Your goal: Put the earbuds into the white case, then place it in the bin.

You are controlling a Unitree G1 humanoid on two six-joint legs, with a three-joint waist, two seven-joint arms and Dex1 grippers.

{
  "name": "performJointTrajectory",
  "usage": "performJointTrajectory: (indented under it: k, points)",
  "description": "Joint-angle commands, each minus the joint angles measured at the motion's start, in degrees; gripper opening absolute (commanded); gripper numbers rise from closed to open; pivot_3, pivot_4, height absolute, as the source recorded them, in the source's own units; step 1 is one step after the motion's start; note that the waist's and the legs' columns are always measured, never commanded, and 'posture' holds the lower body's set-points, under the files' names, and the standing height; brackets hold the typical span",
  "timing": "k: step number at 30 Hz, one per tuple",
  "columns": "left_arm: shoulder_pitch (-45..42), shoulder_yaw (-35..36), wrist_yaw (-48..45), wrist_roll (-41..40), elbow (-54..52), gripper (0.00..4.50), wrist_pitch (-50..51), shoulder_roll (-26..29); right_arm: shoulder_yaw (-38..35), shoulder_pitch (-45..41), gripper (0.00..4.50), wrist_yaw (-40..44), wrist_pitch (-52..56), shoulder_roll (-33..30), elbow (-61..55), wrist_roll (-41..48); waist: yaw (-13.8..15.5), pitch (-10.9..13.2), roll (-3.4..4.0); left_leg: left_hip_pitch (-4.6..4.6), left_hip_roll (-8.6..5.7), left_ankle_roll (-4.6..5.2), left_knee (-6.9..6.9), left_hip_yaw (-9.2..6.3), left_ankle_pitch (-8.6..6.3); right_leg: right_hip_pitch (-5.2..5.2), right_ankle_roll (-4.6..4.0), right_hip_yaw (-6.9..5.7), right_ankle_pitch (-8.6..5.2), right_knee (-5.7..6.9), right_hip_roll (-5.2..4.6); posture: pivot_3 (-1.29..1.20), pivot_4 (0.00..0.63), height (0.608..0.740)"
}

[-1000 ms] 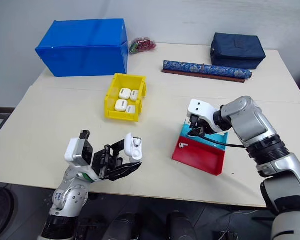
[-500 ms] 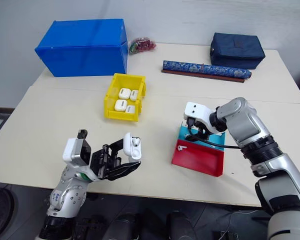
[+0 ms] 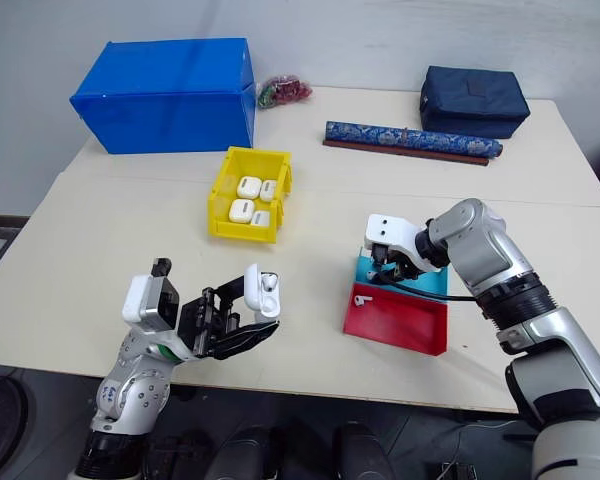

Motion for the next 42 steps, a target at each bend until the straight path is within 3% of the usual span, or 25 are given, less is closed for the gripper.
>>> performJointTrajectory:
  k: [1,5,8,10,22,25,42]
  points:
    - [-0.2,0.5,0.1,-0.1,-1.1,2.83,-1.0,0.1,-0.3,-0.3,2.15,0.6,-1.1,0.2,0.6,-1.0,0.0,0.0,0.0,0.01,0.0,0.0,0.0,0.0,0.0,0.01,0.0,0.0,0.0,0.0,0.0,0.0,0.15,0.74]
    - [-0.2,0.3,0.4,0.1,-1.2,2.83,-1.2,0.1,-0.2,-0.1,2.15,1.2,-1.6,0.5,0.9,-1.0,0.0,0.0,0.0,0.04,0.0,0.0,0.0,0.0,0.0,0.03,0.0,0.0,0.0,0.0,0.0,0.0,0.15,0.74]
    - [-0.2,0.1,0.6,0.3,-1.2,2.83,-1.4,0.0,-0.3,0.0,1.6,1.4,-1.9,0.7,1.1,-1.2,0.0,0.0,0.0,0.04,0.0,0.0,0.0,0.0,0.0,0.04,0.0,0.0,0.0,0.0,0.0,0.0,0.15,0.74]
    - [-0.2,0.1,0.6,0.4,-1.2,2.83,-1.4,0.0,-0.1,0.0,0.99,1.8,-2.2,0.7,1.0,-1.5,-0.1,0.0,0.0,0.05,0.0,0.0,0.01,0.0,0.0,0.05,0.0,0.0,0.0,0.0,0.0,0.0,0.15,0.74]
    - [-0.3,0.2,0.6,0.5,-0.8,2.83,-1.8,-0.1,-0.3,0.4,0.99,1.4,-2.3,1.4,0.7,-1.6,-0.1,0.0,0.0,0.07,0.0,0.0,0.02,0.0,0.0,0.06,0.0,0.0,0.0,0.01,0.0,0.0,0.15,0.74]
    - [-0.4,0.2,0.6,0.4,-0.6,2.83,-1.9,0.0,-0.5,0.5,0.49,1.2,-2.2,1.6,0.5,-1.5,-0.1,0.0,0.0,0.08,0.0,0.0,0.02,0.01,0.0,0.07,0.0,0.0,0.0,0.01,0.0,0.0,0.15,0.74]
    - [-0.6,0.3,0.0,0.2,0.0,2.83,-1.9,0.1,-2.1,2.8,0.48,1.2,-0.2,0.8,-2.3,-0.9,-0.1,0.0,0.0,0.09,0.0,0.0,0.01,0.0,0.0,0.08,0.0,-0.01,0.0,0.01,-0.01,0.0,0.15,0.74]
